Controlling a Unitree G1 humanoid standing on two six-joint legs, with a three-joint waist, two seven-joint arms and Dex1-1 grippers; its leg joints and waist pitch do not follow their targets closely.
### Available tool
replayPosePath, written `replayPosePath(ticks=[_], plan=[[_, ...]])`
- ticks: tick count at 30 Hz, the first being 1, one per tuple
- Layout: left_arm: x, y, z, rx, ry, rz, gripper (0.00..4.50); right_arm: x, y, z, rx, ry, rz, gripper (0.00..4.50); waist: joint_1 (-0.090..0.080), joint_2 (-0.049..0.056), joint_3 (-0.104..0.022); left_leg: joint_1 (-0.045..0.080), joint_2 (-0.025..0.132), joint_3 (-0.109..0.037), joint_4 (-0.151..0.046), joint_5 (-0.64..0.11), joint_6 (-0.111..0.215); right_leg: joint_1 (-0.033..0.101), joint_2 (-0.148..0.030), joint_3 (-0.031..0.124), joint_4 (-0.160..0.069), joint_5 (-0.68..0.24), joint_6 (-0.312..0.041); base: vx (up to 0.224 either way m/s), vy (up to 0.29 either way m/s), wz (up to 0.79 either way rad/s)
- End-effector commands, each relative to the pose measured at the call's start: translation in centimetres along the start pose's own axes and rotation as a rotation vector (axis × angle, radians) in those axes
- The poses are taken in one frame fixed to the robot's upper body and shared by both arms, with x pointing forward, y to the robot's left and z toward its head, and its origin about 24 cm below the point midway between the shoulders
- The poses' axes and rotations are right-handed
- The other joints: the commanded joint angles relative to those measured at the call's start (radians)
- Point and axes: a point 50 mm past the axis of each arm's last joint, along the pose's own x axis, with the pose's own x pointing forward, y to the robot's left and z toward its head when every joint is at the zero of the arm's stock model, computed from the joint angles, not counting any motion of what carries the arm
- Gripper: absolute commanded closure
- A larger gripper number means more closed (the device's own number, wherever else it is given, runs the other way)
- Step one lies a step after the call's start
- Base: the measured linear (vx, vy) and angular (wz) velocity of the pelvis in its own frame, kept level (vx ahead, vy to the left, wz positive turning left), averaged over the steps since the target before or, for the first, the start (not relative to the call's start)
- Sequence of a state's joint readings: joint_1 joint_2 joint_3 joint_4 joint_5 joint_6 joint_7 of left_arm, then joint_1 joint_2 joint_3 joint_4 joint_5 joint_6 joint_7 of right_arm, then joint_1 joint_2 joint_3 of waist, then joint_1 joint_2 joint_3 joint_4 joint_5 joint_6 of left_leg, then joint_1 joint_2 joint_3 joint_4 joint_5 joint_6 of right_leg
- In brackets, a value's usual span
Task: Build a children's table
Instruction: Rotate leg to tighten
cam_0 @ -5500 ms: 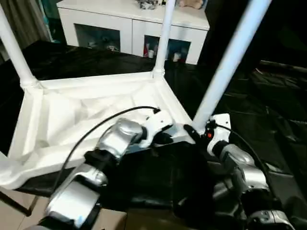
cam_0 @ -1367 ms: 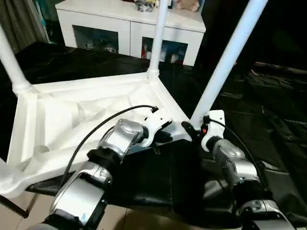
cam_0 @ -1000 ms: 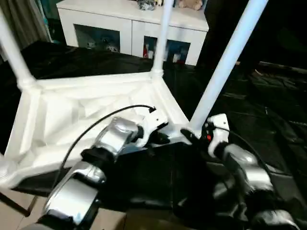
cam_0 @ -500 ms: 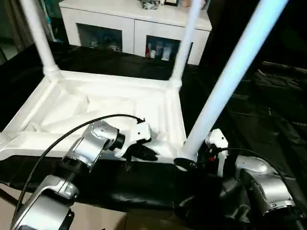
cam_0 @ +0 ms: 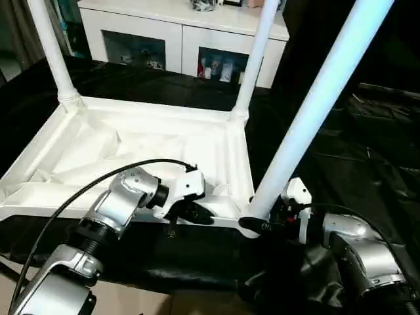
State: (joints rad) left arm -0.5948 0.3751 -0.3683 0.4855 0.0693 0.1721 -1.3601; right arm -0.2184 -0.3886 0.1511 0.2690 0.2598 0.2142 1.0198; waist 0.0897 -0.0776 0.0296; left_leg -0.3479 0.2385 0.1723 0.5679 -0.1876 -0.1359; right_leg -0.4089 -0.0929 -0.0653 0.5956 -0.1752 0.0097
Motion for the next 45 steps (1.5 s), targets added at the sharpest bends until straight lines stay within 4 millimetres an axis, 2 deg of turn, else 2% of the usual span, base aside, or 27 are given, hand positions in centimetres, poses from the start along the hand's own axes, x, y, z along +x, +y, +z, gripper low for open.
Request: replayPosePath(ticks=[1,4,5,6,8,10,11,14,15,16,17,18,19,20,21,22,23,25,27,29,31,33,34,35,38,39,45], plan=[[1.5,-0.9,-0.5,-0.042,-0.023,-0.058,4.50,0.5,0.3,-1.0,0.022,0.032,-0.016,1.75,0.000,-0.003,-0.044,-0.006,-0.007,0.016,-0.066,-0.184,0.054,0.050,-0.033,0.033,-0.058,-0.199,-0.187,0.000,0.000,0.00],[2.0,-0.4,-0.3,-0.076,-0.041,-0.002,4.50,0.9,-0.7,-1.3,0.060,0.017,-0.146,1.78,-0.002,-0.001,-0.041,-0.004,-0.007,0.017,-0.069,-0.211,0.046,0.046,-0.034,0.033,-0.064,-0.239,-0.182,0.000,0.000,0.00],[2.3,0.0,-0.2,-0.092,-0.045,0.032,4.50,1.2,-1.2,-1.5,0.078,0.008,-0.212,1.78,-0.007,-0.004,-0.039,-0.004,-0.010,0.014,-0.072,-0.246,0.028,0.043,-0.036,0.030,-0.072,-0.326,-0.160,0.000,0.000,0.00],[2.7,0.4,0.0,-0.103,-0.050,0.085,4.50,1.6,-1.7,-1.6,0.100,-0.003,-0.285,1.78,-0.011,-0.005,-0.037,-0.005,-0.010,0.014,-0.073,-0.260,0.022,0.042,-0.035,0.031,-0.075,-0.355,-0.150,0.000,0.000,0.00],[3.1,0.9,0.2,-0.118,-0.058,0.131,4.50,2.0,-2.0,-1.7,0.119,-0.010,-0.344,1.78,-0.015,-0.007,-0.034,0.004,-0.012,0.010,-0.072,-0.322,0.011,0.033,-0.039,0.028,-0.092,-0.486,-0.107,-0.050,-0.001,-0.01],[3.6,1.2,0.4,-0.140,-0.061,0.174,4.50,2.5,-2.3,-1.7,0.157,-0.025,-0.396,1.79,-0.017,-0.008,-0.034,0.001,-0.014,0.008,-0.073,-0.332,0.014,0.035,-0.040,0.028,-0.096,-0.520,-0.090,0.000,0.000,0.00],[3.9,1.5,0.6,-0.156,-0.062,0.198,4.50,2.9,-2.5,-1.7,0.181,-0.035,-0.430,1.79,-0.020,-0.010,-0.034,0.005,-0.015,0.006,-0.072,-0.346,0.014,0.030,-0.039,0.026,-0.102,-0.553,-0.076,0.000,0.000,0.00],[5.1,2.5,1.4,-0.216,-0.081,0.311,4.50,4.4,-3.1,-1.3,0.256,-0.064,-0.548,1.80,-0.025,-0.009,-0.037,0.001,-0.017,0.003,-0.072,-0.325,0.012,0.032,-0.039,0.024,-0.101,-0.547,-0.070,0.000,0.000,0.00],[5.3,2.6,1.6,-0.224,-0.086,0.330,4.50,4.6,-3.2,-1.2,0.267,-0.066,-0.570,1.80,-0.028,-0.007,-0.037,0.001,-0.018,0.005,-0.071,-0.325,0.015,0.028,-0.037,0.025,-0.102,-0.543,-0.072,0.000,0.000,0.00],[5.7,3.0,2.0,-0.240,-0.100,0.371,4.50,5.1,-3.5,-1.0,0.282,-0.067,-0.615,1.80,-0.028,-0.008,-0.038,0.003,-0.017,0.004,-0.071,-0.328,0.015,0.028,-0.038,0.025,-0.102,-0.539,-0.074,0.000,0.000,0.00],[6.3,3.5,2.9,-0.243,-0.121,0.421,4.50,6.0,-3.9,-0.6,0.299,-0.065,-0.683,1.80,-0.032,-0.009,-0.039,-0.001,-0.020,0.004,-0.071,-0.322,0.014,0.029,-0.035,0.024,-0.099,-0.524,-0.077,0.000,0.000,0.00],[6.5,3.6,3.1,-0.242,-0.125,0.429,4.50,6.2,-4.0,-0.5,0.300,-0.064,-0.696,1.80,-0.033,-0.008,-0.040,0.001,-0.021,0.004,-0.070,-0.325,0.011,0.027,-0.034,0.024,-0.099,-0.527,-0.076,0.000,0.000,0.00],[6.7,3.7,3.2,-0.233,-0.120,0.429,4.50,6.5,-4.1,-0.2,0.296,-0.071,-0.702,1.80,-0.031,-0.008,-0.042,0.000,-0.021,0.004,-0.070,-0.315,0.013,0.031,-0.036,0.023,-0.099,-0.514,-0.077,0.000,0.000,0.00],[6.8,3.7,3.3,-0.227,-0.115,0.427,4.50,6.6,-4.1,0.0,0.293,-0.076,-0.704,1.80,-0.028,-0.009,-0.043,-0.003,-0.020,0.006,-0.069,-0.300,0.022,0.033,-0.036,0.026,-0.097,-0.473,-0.083,0.000,0.000,0.00],[6.9,3.7,3.5,-0.219,-0.111,0.421,4.50,6.9,-4.1,0.3,0.272,-0.081,-0.691,1.80,-0.025,-0.009,-0.044,-0.003,-0.019,0.008,-0.068,-0.285,0.031,0.034,-0.035,0.028,-0.092,-0.429,-0.096,0.000,0.000,0.00],[7.0,3.6,3.6,-0.212,-0.108,0.414,4.50,7.1,-4.1,0.5,0.252,-0.087,-0.677,1.80,-0.025,-0.009,-0.044,-0.003,-0.019,0.008,-0.068,-0.285,0.031,0.034,-0.035,0.028,-0.092,-0.429,-0.096,0.000,0.000,0.00],[7.0,3.5,3.6,-0.196,-0.099,0.390,4.50,7.3,-3.8,1.0,0.238,-0.118,-0.623,1.80,-0.023,-0.010,-0.047,-0.009,-0.017,0.009,-0.069,-0.244,0.041,0.041,-0.034,0.029,-0.081,-0.353,-0.119,0.000,0.000,0.00],[6.9,3.3,3.4,-0.178,-0.088,0.363,4.50,7.4,-3.5,1.3,0.243,-0.153,-0.563,1.80,-0.020,-0.011,-0.048,-0.010,-0.017,0.011,-0.067,-0.206,0.054,0.046,-0.033,0.030,-0.073,-0.278,-0.142,0.000,0.000,0.00],[6.6,2.9,2.9,-0.143,-0.067,0.308,4.50,7.0,-3.0,1.7,0.209,-0.181,-0.451,1.24,-0.017,-0.011,-0.049,-0.010,-0.016,0.014,-0.066,-0.180,0.071,0.052,-0.033,0.030,-0.069,-0.226,-0.166,0.000,0.000,0.00],[6.4,2.7,2.6,-0.129,-0.064,0.273,4.50,6.7,-2.7,1.7,0.169,-0.177,-0.384,1.10,-0.014,-0.011,-0.048,-0.010,-0.015,0.014,-0.065,-0.171,0.084,0.054,-0.033,0.030,-0.068,-0.207,-0.176,0.000,0.000,0.00],[6.1,2.5,2.3,-0.104,-0.054,0.240,4.50,6.2,-2.4,1.6,0.143,-0.171,-0.313,0.98,-0.014,-0.011,-0.046,-0.011,-0.014,0.015,-0.067,-0.183,0.084,0.053,-0.034,0.030,-0.069,-0.231,-0.177,0.000,0.000,0.00],[5.6,2.1,1.9,-0.081,-0.040,0.191,4.50,5.3,-1.7,1.6,0.111,-0.166,-0.212,0.79,-0.006,-0.011,-0.043,-0.007,-0.010,0.013,-0.070,-0.208,0.086,0.055,-0.035,0.031,-0.075,-0.273,-0.161,0.000,0.000,0.00],[5.3,1.8,1.6,-0.067,-0.034,0.161,4.50,4.6,-1.2,1.7,0.106,-0.177,-0.142,0.79,-0.007,-0.011,-0.042,-0.007,-0.009,0.013,-0.070,-0.217,0.084,0.052,-0.036,0.032,-0.075,-0.281,-0.161,0.000,0.000,0.00],[5.3,1.8,1.6,-0.067,-0.034,0.161,4.50,4.6,-1.2,1.7,0.106,-0.177,-0.142,0.79,-0.004,-0.011,-0.043,-0.006,-0.007,0.013,-0.071,-0.225,0.082,0.052,-0.036,0.032,-0.076,-0.288,-0.159,0.000,0.000,0.00],[4.1,0.8,1.1,-0.014,-0.053,0.049,4.50,2.1,-0.3,1.5,0.036,-0.142,-0.004,0.79,-0.001,-0.010,-0.041,-0.004,-0.005,0.011,-0.074,-0.240,0.073,0.048,-0.037,0.032,-0.077,-0.304,-0.157,0.000,0.000,0.00],[3.7,0.4,0.7,-0.005,-0.049,0.013,4.50,1.3,-0.2,1.1,0.014,-0.101,0.025,0.79,0.001,-0.014,-0.040,-0.006,-0.004,0.013,-0.074,-0.240,0.075,0.050,-0.036,0.033,-0.076,-0.299,-0.159,0.000,0.000,0.00],[2.5,-0.7,-0.1,-0.012,-0.051,-0.085,4.50,-0.4,-0.5,0.0,-0.035,0.000,0.024,0.79,0.004,-0.011,-0.040,-0.004,-0.003,0.015,-0.073,-0.226,0.065,0.044,-0.036,0.034,-0.070,-0.274,-0.171,0.000,0.000,0.00]])
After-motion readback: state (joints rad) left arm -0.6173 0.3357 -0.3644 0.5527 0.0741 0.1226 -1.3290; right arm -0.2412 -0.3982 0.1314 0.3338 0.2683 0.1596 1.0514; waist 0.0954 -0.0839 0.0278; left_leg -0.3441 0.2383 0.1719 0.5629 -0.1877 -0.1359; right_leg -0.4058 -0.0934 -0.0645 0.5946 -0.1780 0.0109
